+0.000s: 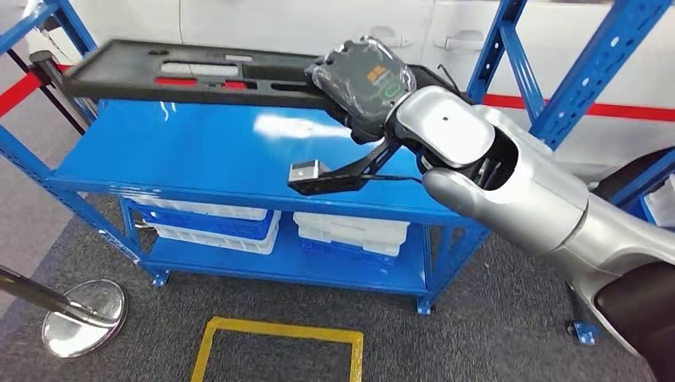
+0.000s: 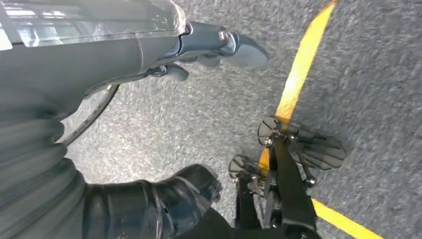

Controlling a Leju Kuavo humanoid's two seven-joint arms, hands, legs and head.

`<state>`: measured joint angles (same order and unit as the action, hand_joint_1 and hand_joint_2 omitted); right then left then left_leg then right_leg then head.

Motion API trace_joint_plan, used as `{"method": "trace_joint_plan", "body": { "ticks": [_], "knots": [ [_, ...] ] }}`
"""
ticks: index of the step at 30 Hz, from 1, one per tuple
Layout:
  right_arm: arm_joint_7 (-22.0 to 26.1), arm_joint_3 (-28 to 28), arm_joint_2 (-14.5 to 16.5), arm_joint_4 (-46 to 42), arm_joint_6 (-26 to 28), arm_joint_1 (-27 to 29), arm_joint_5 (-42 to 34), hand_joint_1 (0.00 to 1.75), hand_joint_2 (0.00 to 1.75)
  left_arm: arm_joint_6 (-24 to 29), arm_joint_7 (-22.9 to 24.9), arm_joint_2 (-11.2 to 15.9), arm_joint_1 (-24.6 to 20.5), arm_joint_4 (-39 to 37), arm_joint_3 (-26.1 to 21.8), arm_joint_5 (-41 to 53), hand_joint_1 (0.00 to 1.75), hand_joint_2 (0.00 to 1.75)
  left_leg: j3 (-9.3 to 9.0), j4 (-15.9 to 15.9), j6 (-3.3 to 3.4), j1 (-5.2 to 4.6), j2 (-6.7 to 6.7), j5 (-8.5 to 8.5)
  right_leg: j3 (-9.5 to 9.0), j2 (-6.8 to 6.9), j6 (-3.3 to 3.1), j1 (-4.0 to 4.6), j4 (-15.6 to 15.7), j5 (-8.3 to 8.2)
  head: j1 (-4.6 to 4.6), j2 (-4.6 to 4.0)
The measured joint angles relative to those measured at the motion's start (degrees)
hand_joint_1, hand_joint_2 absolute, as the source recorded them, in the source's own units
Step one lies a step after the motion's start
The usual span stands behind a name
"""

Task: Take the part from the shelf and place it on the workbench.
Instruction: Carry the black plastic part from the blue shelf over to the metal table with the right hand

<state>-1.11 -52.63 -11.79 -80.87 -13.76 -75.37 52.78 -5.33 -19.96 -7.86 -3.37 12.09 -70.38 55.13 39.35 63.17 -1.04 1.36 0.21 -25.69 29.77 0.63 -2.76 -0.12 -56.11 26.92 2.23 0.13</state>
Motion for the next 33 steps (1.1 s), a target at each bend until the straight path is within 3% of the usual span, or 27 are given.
{"method": "trace_joint_plan", "body": {
  "ticks": [2,3,4,7,9,12,13,16,17,20,22,23,24,26,27,30,31,33],
  "knots": [
    [0.0,0.0,0.2,0.0,0.1,0.1,0.0,1.75,1.75,0.0,0.0,0.0,0.0,0.0,0.0,0.0,0.00,1.75,2.88,7.7,-0.42,0.03,-0.01,-3.93,0.79,0.00,-0.13,0.00,-0.3,-0.39,0.01,0.01],
    [0.0,0.0,0.2,0.0,0.2,0.3,0.0,1.75,1.75,0.0,0.0,0.1,0.0,0.0,0.0,-0.1,0.00,1.75,3.54,10.0,-0.62,0.06,-0.01,-4.53,1.16,0.02,-0.08,-0.01,-0.5,-0.47,0.01,0.01],
    [0.0,0.0,0.2,0.0,0.3,0.4,0.0,1.75,1.75,0.0,0.0,0.2,0.1,0.0,0.0,-0.1,0.00,1.75,3.20,10.3,-0.79,0.12,0.00,-4.10,1.50,0.07,0.00,-0.06,-0.9,-0.50,0.02,0.02],
    [0.0,0.0,0.3,0.0,0.4,0.4,0.0,1.75,1.75,0.0,0.0,0.5,0.1,0.0,0.0,-0.2,0.00,1.75,-2.86,0.5,-1.03,0.34,0.03,-0.07,2.60,0.16,0.68,-0.19,-2.4,-0.23,0.03,0.01],
    [0.0,0.0,0.3,0.0,0.4,0.4,0.0,1.75,1.75,0.0,0.0,0.5,0.0,0.0,0.0,-0.2,0.00,1.75,-4.84,-3.4,-0.54,0.21,-0.11,0.62,3.43,0.11,1.27,0.01,-3.3,-0.15,-0.02,0.01],
    [0.1,0.0,0.3,0.0,0.4,0.4,-0.1,1.75,1.75,-0.2,0.0,0.6,0.0,0.0,0.0,-0.2,0.00,1.75,-4.38,-3.7,0.50,0.11,-0.22,0.92,4.06,0.03,1.96,0.01,-3.9,-0.24,-0.06,0.01],
    [0.1,0.0,0.2,0.0,0.4,0.4,-0.1,1.75,1.75,-0.2,0.0,0.6,0.0,0.0,0.0,-0.2,0.00,1.75,-4.19,-3.8,0.94,0.13,-0.18,1.19,4.38,-0.05,2.21,-0.08,-4.5,0.49,-0.08,0.01],
    [0.1,0.0,-0.1,0.0,0.4,0.3,-0.2,1.75,1.75,-0.3,0.1,0.7,-0.1,0.0,0.0,-0.2,0.00,1.75,-3.34,-4.2,2.18,0.13,-0.03,2.01,6.64,-0.35,2.79,-0.26,-10.4,5.67,-0.12,0.02],
    [0.1,0.0,-0.1,0.0,0.4,0.3,-0.2,1.75,1.75,-0.3,0.1,0.7,-0.1,0.0,0.0,-0.2,0.00,1.75,-3.14,-4.2,2.34,0.10,-0.01,2.13,7.27,-0.39,2.88,-0.27,-12.1,6.84,-0.11,0.02],
    [0.2,0.0,-0.1,0.0,0.4,0.3,-0.3,1.75,1.75,-0.3,0.1,0.8,-0.1,0.0,0.0,-0.2,0.00,1.75,-3.00,-4.2,2.45,0.07,0.01,2.21,7.74,-0.39,2.93,-0.28,-13.4,7.56,-0.11,0.02],
    [0.3,0.0,-0.1,0.0,0.3,0.4,-0.4,1.75,1.75,-0.3,0.1,0.8,-0.1,0.0,0.0,-0.2,0.00,1.75,-2.61,-4.2,2.55,-0.03,0.01,2.48,8.80,-0.39,2.97,-0.29,-16.5,8.96,-0.11,0.02],
    [0.3,0.0,-0.1,0.0,0.3,0.4,-0.5,1.75,1.75,-0.3,0.1,0.9,-0.1,0.0,0.0,-0.1,0.00,1.75,-2.04,-4.1,2.59,-0.24,-0.05,2.98,7.50,-0.41,2.56,-0.12,-15.6,8.18,-0.10,0.02],
    [0.4,0.0,-0.2,0.0,0.3,0.3,-0.8,1.75,1.75,-0.4,0.2,0.8,-0.1,0.0,0.0,0.0,0.00,1.75,-1.38,-4.1,2.60,-0.39,-0.10,3.62,5.17,-0.46,1.58,0.25,-12.7,7.32,-0.07,0.02],
    [0.4,0.0,-0.2,0.0,0.3,0.1,-1.1,1.75,1.75,-0.4,0.4,0.7,-0.1,0.0,0.0,0.1,0.00,1.75,-0.37,-4.3,2.23,-0.46,-0.19,5.04,-0.23,-0.37,-0.20,1.18,-4.2,3.90,-0.07,0.02],
    [0.5,0.0,-0.2,0.0,0.3,-0.1,-1.1,1.75,1.75,-0.5,0.6,0.7,-0.1,-0.1,0.0,0.2,0.00,1.75,-0.25,-4.5,1.92,-0.24,-0.14,5.58,-1.06,-0.34,-0.71,1.55,-2.4,3.43,-0.13,0.02],
    [0.5,0.1,-0.3,0.0,0.3,-0.2,-1.2,1.75,1.75,-0.5,0.8,1.0,-0.2,0.0,0.0,0.4,0.00,1.75,-0.02,-5.3,0.99,-0.34,-0.20,6.36,-0.63,-0.12,-0.78,1.35,-0.6,1.08,-0.26,0.01],
    [0.6,0.1,-0.4,0.0,0.3,-0.2,-1.2,1.75,1.75,-0.5,0.9,1.1,-0.2,-0.1,0.0,0.5,0.00,1.75,0.39,-4.5,0.77,-0.51,-0.27,5.00,-0.39,0.04,-0.83,1.05,0.3,0.08,-0.22,0.01],
    [0.7,0.1,-0.4,0.0,0.3,-0.3,-1.2,1.75,1.75,-0.6,0.9,1.3,-0.2,-0.1,0.0,0.5,0.00,1.75,1.96,0.7,0.26,-0.53,-0.35,-0.35,0.63,0.24,-0.69,0.70,1.1,-1.62,-0.20,0.01]
  ]
}}
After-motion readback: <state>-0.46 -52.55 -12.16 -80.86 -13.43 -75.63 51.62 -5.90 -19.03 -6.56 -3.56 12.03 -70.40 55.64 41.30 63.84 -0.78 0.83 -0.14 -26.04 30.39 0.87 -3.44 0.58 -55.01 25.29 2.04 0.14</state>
